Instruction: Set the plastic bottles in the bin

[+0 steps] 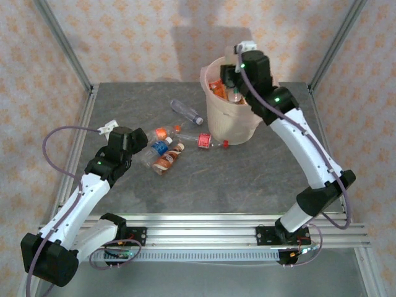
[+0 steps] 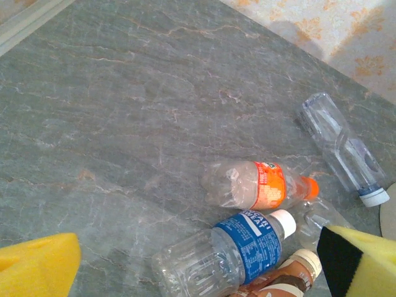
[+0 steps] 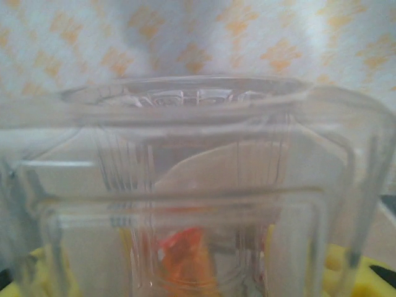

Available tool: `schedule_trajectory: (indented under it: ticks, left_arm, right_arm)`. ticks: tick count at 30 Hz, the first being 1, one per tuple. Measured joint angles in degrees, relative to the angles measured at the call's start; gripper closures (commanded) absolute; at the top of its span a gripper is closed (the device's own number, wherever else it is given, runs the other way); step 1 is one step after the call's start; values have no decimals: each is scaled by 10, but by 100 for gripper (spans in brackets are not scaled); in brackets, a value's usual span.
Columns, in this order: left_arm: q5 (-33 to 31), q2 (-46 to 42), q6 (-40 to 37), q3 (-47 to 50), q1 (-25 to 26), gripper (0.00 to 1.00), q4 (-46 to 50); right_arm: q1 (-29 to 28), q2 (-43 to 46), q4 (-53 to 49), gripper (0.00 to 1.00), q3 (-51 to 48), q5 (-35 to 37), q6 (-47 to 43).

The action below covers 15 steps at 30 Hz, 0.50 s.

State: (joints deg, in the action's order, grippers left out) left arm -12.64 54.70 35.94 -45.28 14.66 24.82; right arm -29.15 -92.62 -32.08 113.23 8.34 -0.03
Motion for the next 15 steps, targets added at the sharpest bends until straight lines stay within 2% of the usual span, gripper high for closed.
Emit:
schedule_trajectory:
  ticks: [7, 15]
  left_arm:
    - [8, 2, -1, 0, 0, 0, 0]
    - [18, 12, -3, 0, 0, 0, -1]
  right_arm:
    - [65, -88, -7, 98, 83, -9, 50]
    - [98, -225, -103, 98, 198, -10, 70]
